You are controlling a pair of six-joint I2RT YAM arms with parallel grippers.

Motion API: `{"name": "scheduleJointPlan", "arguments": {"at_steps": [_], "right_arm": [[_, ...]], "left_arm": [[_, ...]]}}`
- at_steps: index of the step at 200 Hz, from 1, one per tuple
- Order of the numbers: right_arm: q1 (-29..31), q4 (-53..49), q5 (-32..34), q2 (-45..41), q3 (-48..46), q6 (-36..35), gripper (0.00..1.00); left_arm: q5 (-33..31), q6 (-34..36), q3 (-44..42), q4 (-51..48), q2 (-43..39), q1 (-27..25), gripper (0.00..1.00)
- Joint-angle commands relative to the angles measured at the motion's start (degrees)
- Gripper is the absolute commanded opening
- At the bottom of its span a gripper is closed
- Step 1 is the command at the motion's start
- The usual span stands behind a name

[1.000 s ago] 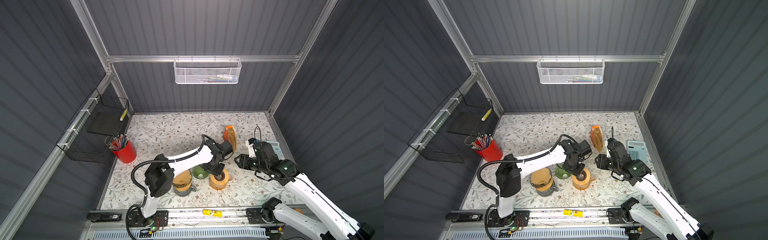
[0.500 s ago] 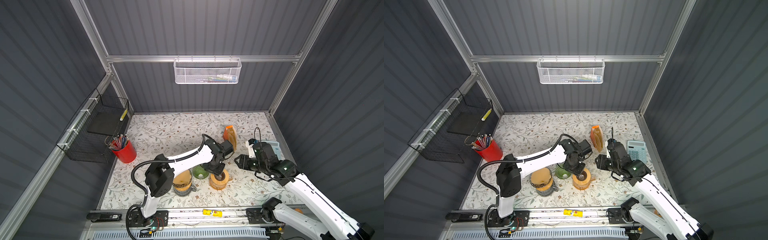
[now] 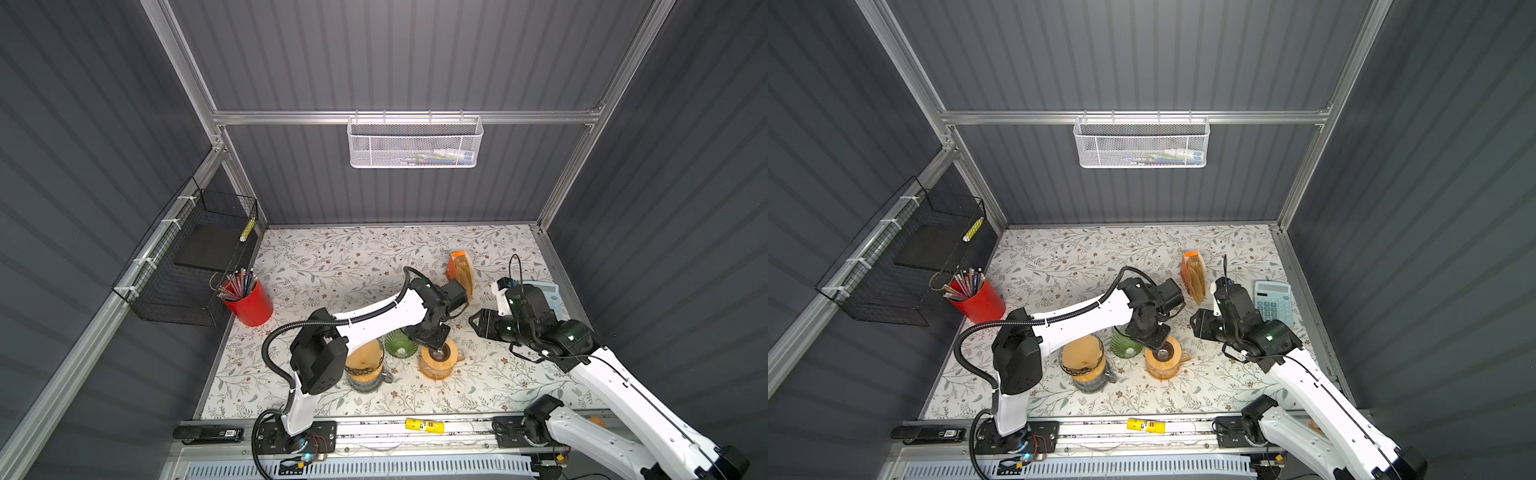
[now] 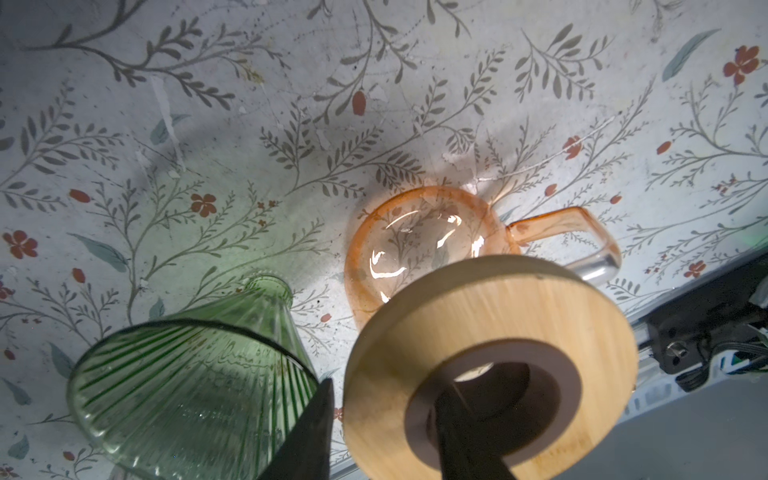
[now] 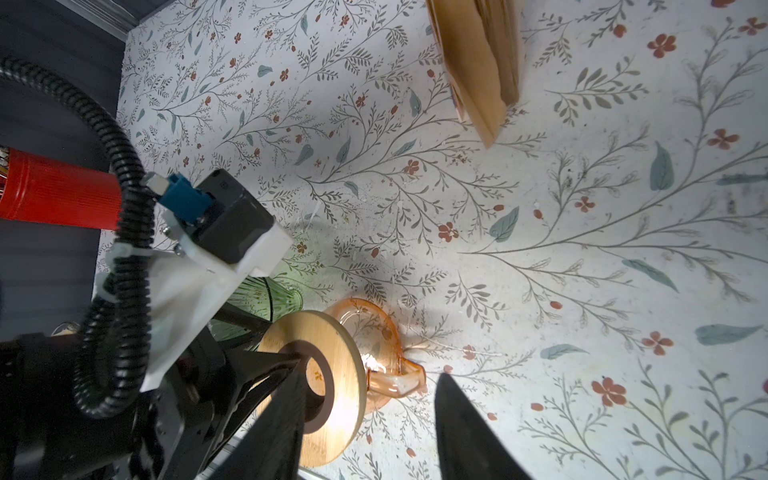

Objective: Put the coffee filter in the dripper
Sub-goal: 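Lower the wooden ring onto the pink pitcher's mouth with the left gripper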

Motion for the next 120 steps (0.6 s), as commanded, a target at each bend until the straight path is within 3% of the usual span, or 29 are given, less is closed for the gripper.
{"name": "scheduleJointPlan", "arguments": {"at_steps": [1, 55, 120], "right_arm": [[-0.13, -0.03, -0.30, -0.65, -0.32, 0.34, 0.51], [-0.10, 0.06, -0.47, -0.78, -0.21, 0.94, 0.51], [-0.14, 0.37, -0.78, -1.12, -0.39, 1.56, 0.51]], "left_arm": [[-1.31, 0.19, 1.57, -2.08, -1.38, -0.33, 0.41], [-4.94, -0.42, 1.34, -2.09, -4.32, -0.33, 0.40], [-3.97, -0.59, 0.87, -2.11, -4.66, -0.34, 0.40]]}}
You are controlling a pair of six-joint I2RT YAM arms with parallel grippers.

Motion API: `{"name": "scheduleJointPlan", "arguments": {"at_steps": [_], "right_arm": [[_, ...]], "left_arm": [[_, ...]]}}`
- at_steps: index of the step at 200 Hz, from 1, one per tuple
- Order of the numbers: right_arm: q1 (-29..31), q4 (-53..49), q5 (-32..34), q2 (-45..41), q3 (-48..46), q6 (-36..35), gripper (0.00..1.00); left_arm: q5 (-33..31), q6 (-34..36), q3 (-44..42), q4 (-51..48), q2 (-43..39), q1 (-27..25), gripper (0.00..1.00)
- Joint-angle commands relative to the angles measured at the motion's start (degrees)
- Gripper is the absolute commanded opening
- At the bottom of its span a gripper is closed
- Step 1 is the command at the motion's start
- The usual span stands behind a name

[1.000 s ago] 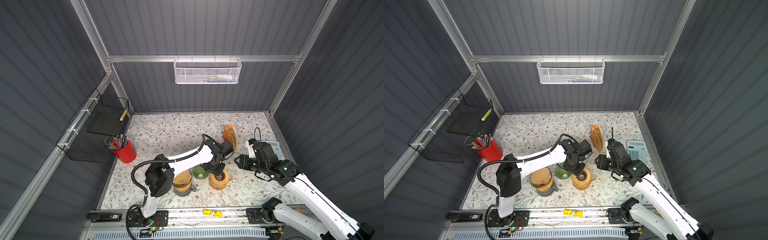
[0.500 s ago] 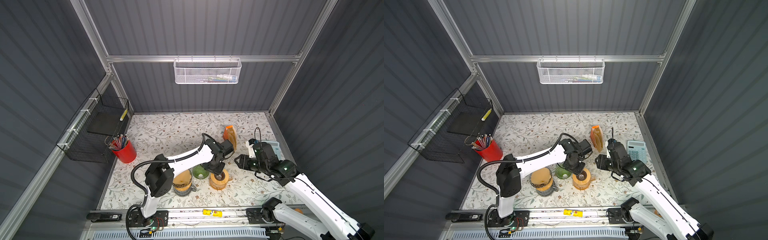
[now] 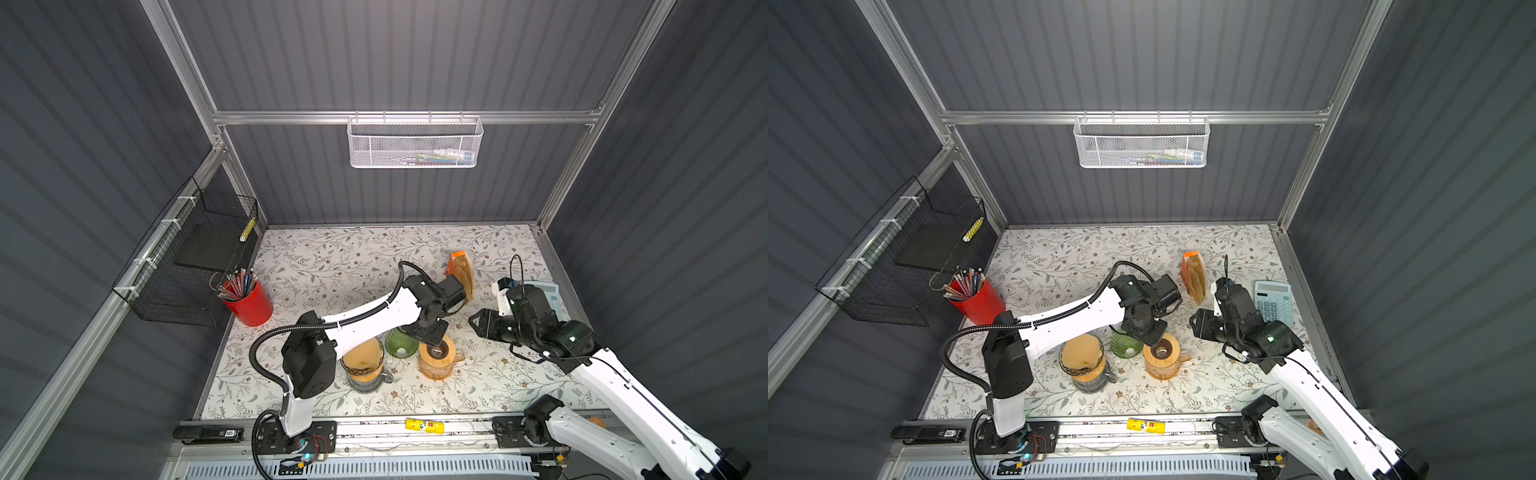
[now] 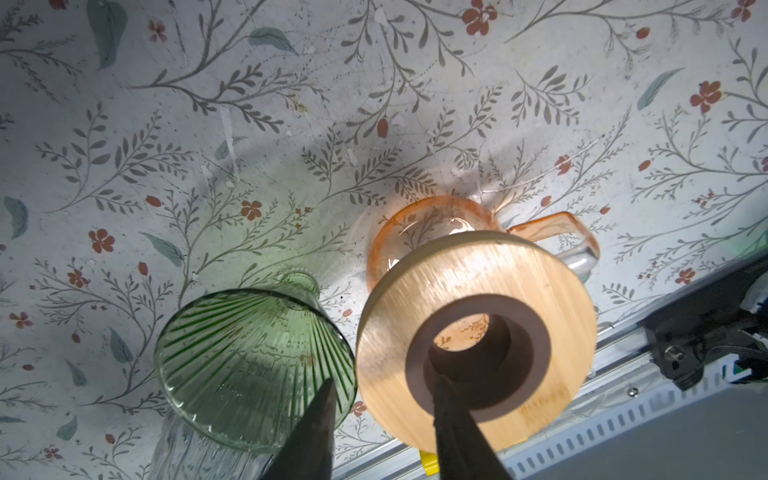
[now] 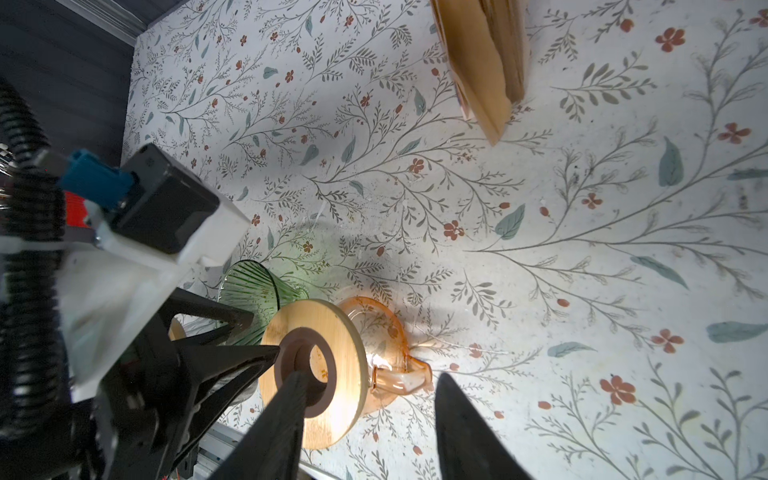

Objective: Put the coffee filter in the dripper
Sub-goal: 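Lower the wooden ring onto the pink pitcher's mouth with the left gripper, then release the ring and raise the left gripper while the right gripper approaches the pitcher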

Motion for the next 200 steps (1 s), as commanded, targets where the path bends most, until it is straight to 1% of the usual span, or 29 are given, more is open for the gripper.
{"name": "scheduleJointPlan", "arguments": {"at_steps": [1, 33, 63, 81, 100, 125, 142, 160, 196, 200], "right_arm": [[-0.12, 0.28, -0.12, -0.64, -0.43, 0.67, 0.51], [-0.04, 0.11, -0.34, -0.74, -0.30, 0.33, 0.51], [-0.07, 0.06, -0.15, -0.91, -0.04, 0.14, 0.51], [0.05, 0.31, -0.62, -0.91, 0.35, 0.14, 0.50], [0.23, 0.54, -1.42, -0.44, 1.08, -0.59, 0.50], [0.81, 0.65, -1.34, 1.17, 2.69, -1.48, 0.50], [1.93, 0.67, -0.96, 3.23, 4.22, -2.15, 0.49], [4.12, 0.46, 0.37, 6.20, 6.58, -3.28, 0.49], [10.13, -0.91, 4.40, 14.26, 13.14, -7.15, 0.50], [10.76, -0.96, 4.58, 16.37, 13.88, -7.71, 0.50]], "left_arm": [[-0.58, -0.55, 0.82, -1.49, -1.34, -0.34, 0.40], [-2.31, -0.82, 1.46, -0.69, -2.61, -0.33, 0.39], [-8.44, -2.00, 2.73, -2.11, -2.94, 0.12, 0.39], [-9.02, -2.61, 2.40, -1.64, -3.64, 1.72, 0.38], [-7.72, -2.93, 0.29, 0.96, -6.06, 4.23, 0.38], [-4.14, -2.93, -3.55, 5.64, -10.35, 9.43, 0.39], [-3.42, -2.39, -4.99, 7.13, -12.56, 12.42, 0.39], [-2.14, -1.63, -6.26, 9.77, -14.15, 15.35, 0.39], [6.04, -2.53, -12.00, 17.70, -18.10, 23.94, 0.40], [6.66, -2.49, -12.32, 18.39, -18.44, 24.79, 0.40]]}}
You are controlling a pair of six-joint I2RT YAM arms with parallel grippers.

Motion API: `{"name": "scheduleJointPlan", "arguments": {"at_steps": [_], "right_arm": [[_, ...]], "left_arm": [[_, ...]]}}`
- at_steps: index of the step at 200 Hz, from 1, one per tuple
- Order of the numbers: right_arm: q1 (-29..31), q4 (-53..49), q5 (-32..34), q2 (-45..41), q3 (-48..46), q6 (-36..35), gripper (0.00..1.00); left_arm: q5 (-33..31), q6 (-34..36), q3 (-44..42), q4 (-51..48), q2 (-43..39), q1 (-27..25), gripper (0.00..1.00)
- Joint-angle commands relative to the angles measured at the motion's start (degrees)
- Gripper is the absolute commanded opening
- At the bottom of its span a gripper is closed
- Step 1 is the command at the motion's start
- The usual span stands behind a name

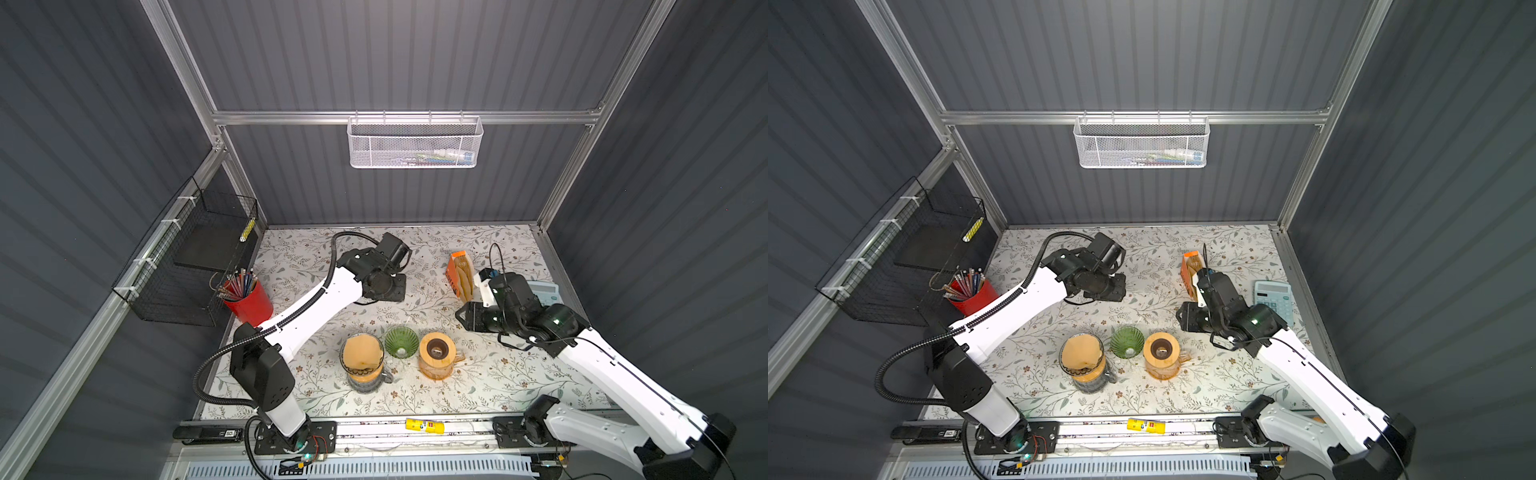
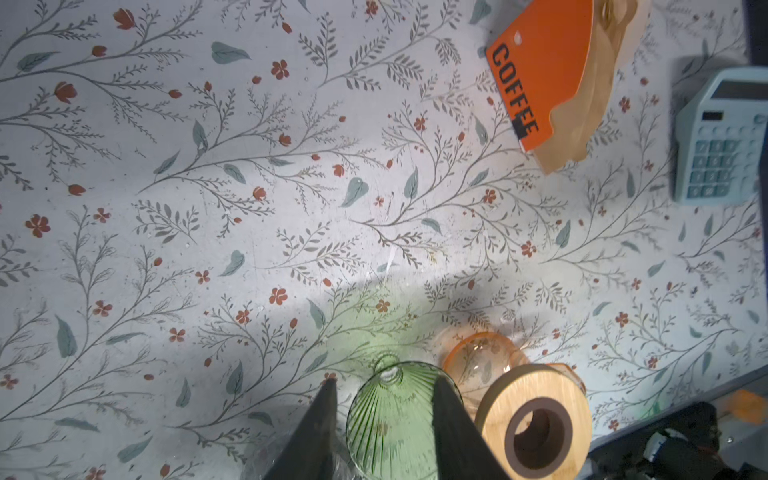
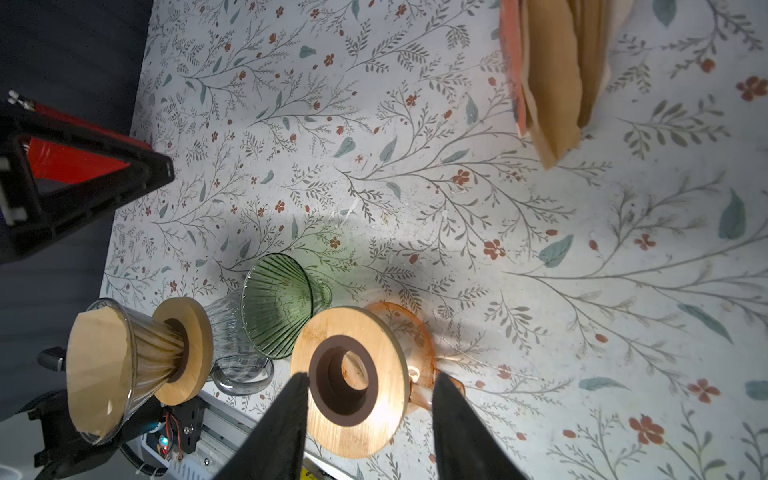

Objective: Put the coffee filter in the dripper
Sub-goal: 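Release the ring and raise the left gripper while the right gripper approaches the pitcher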

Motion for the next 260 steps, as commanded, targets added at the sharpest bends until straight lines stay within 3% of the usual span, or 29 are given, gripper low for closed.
{"name": "scheduleJointPlan", "arguments": {"at_steps": [1, 48, 110, 175, 260], "right_arm": [[3.50, -0.76, 3.26, 5.22, 4.12, -4.18, 0.50], [5.98, 0.80, 0.44, 15.80, 9.54, -8.07, 0.50], [8.36, -0.16, -0.51, 25.99, 15.39, -13.52, 0.49], [9.50, 0.40, -4.44, 30.46, 16.73, -16.18, 0.48], [10.34, 1.46, -4.29, 34.38, 15.81, -17.39, 0.47]], "left_arm": [[6.44, -0.54, -2.85, 5.76, -2.48, 4.10, 0.40], [14.80, -1.20, -5.95, 12.30, -4.76, 12.25, 0.40], [23.31, -0.46, -7.56, 15.86, -3.49, 15.92, 0.41], [24.57, -0.19, -8.41, 16.69, -2.96, 16.98, 0.42], [24.40, -0.10, -8.41, 15.64, -2.88, 17.20, 0.42]]}}
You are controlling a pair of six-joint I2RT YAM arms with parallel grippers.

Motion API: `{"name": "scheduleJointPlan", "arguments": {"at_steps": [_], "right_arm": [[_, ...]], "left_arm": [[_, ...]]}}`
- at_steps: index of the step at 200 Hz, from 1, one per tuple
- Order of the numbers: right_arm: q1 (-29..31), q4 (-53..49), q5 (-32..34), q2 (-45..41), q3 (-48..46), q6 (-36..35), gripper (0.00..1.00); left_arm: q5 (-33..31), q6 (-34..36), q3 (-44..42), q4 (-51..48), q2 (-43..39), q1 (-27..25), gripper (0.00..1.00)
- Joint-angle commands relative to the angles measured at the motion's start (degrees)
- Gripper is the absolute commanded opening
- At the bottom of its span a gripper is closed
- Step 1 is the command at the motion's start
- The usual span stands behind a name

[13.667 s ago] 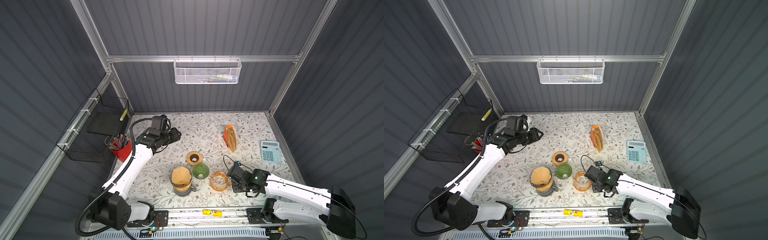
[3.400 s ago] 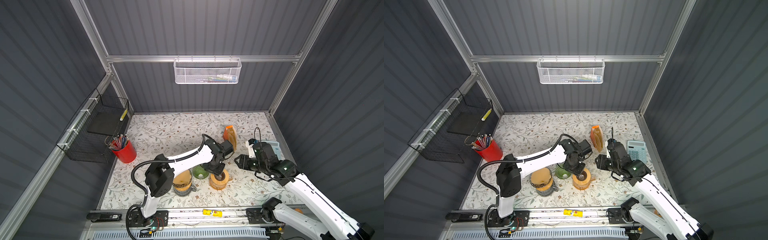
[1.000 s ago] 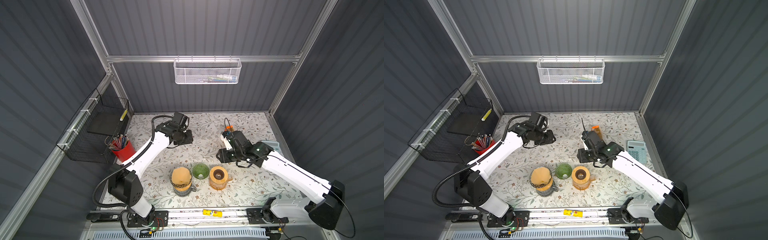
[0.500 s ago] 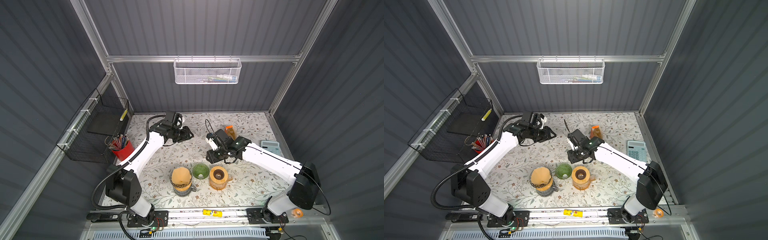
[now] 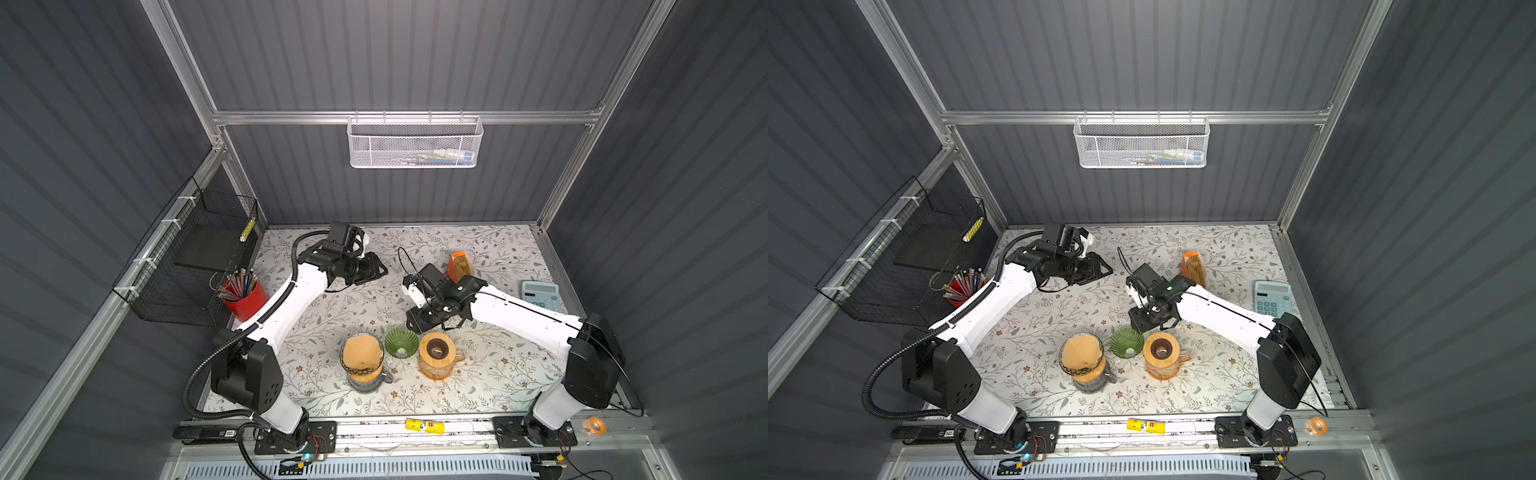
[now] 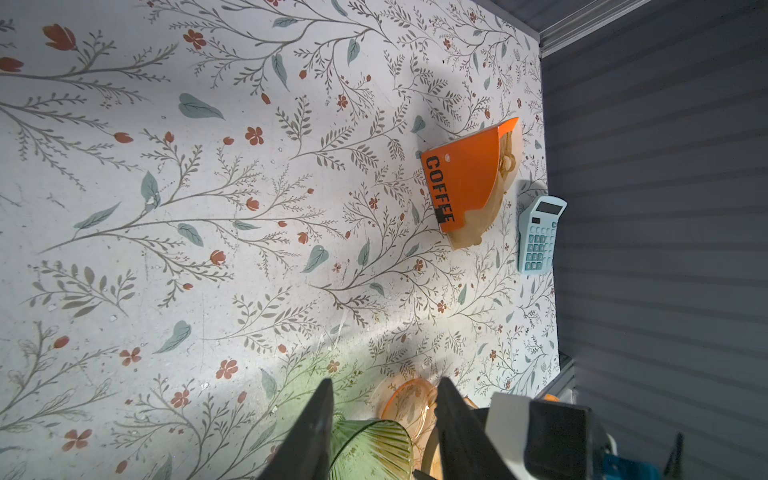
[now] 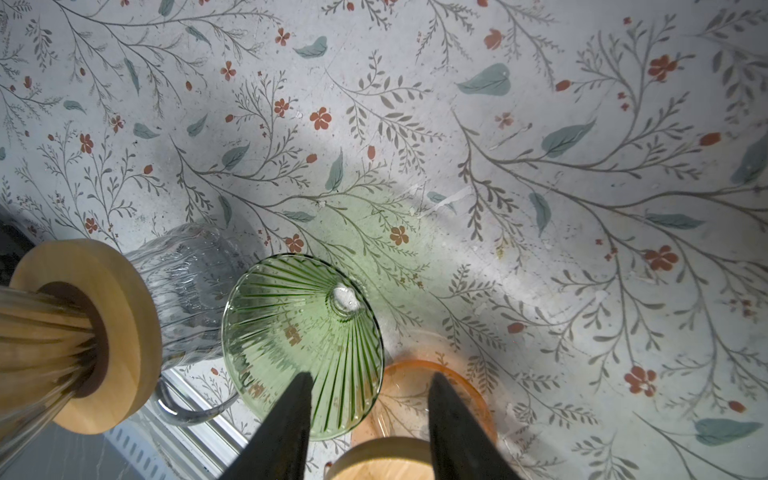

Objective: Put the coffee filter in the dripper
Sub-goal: 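Release the ring and raise the left gripper while the right gripper approaches the pitcher, then lower the right gripper onto the green ribbed dripper and grasp it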

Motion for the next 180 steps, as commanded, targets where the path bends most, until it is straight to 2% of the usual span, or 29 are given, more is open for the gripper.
{"name": "scheduleJointPlan", "arguments": {"at_steps": [1, 180], "right_arm": [[0.13, 0.02, -0.12, 1.20, 0.52, -1.04, 0.47], [1.01, 2.29, -2.47, 6.71, -1.05, -0.71, 0.43]], "left_arm": [[0.94, 0.71, -0.35, -0.43, 0.40, 0.50, 0.42], [-0.51, 0.71, -2.37, -1.57, 0.05, 0.59, 0.43]]}}
